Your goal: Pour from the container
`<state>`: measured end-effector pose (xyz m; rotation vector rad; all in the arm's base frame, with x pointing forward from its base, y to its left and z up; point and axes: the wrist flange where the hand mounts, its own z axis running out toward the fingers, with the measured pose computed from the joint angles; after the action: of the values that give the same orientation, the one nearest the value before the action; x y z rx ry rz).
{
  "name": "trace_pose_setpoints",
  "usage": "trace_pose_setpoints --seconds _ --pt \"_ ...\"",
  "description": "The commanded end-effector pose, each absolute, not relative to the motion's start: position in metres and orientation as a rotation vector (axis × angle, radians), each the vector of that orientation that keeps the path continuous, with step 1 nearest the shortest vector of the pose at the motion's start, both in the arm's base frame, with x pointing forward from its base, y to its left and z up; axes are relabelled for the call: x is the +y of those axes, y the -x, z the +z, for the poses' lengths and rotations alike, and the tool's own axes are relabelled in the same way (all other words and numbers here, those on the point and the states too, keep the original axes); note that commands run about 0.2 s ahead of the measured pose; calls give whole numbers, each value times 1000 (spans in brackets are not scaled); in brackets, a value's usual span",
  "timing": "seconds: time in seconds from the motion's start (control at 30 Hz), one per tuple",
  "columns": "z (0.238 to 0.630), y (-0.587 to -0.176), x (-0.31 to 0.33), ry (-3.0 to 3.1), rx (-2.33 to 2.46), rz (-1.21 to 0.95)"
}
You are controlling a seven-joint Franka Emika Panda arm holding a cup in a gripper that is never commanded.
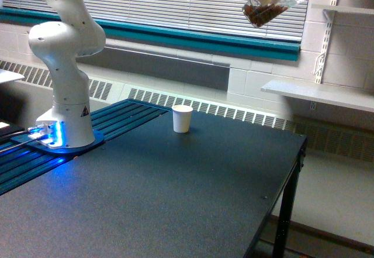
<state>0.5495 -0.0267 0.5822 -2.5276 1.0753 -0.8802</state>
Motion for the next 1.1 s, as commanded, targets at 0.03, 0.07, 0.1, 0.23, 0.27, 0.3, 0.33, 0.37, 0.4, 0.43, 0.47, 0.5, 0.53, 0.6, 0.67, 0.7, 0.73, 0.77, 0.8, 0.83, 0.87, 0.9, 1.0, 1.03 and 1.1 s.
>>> trace_pose_setpoints --seconds 0.03,0.07,0.1,0.23,0.27,0.3,0.33,0.37,0.4,0.43,0.47,0.5,0.53,0.6,0.67,0.7,0.73,0.77,0.8,0.83,0.87,0.9,1.0,1.03,1.1 --pt "555 -549 -25 2523 1161 -794" --pt "555 -549 -25 2521 1160 -796" --pt "555 -550 -25 2523 1160 -797" --pt "554 -550 -22 2527 1151 -789" --pt "553 -550 -22 2530 1149 -788" --pt "553 -550 -21 2533 1147 -786" --pt "552 -550 -20 2537 1144 -784" --pt "551 -550 -19 2542 1140 -782" --pt "550 -550 -18 2549 1135 -780" --pt "550 -550 -16 2554 1131 -778" --pt "549 -550 -14 2559 1123 -776" --pt "548 -550 -12 2564 1115 -773" --pt "548 -550 -9 2569 1106 -769" --pt "548 -550 -4 2572 1091 -767" --pt "549 -549 2 2580 1073 -769" --pt "549 -549 4 2580 1066 -771" --pt "550 -549 7 2582 1059 -772" --pt "551 -549 10 2584 1051 -774" --pt "552 -548 13 2587 1042 -777" --pt "553 -548 15 2589 1038 -780" --pt "554 -547 19 2593 1032 -784" --pt "555 -546 23 2596 1022 -788" --pt "558 -543 36 2602 994 -796" --pt "558 -541 41 2608 983 -799" --pt "559 -537 52 2612 962 -801"
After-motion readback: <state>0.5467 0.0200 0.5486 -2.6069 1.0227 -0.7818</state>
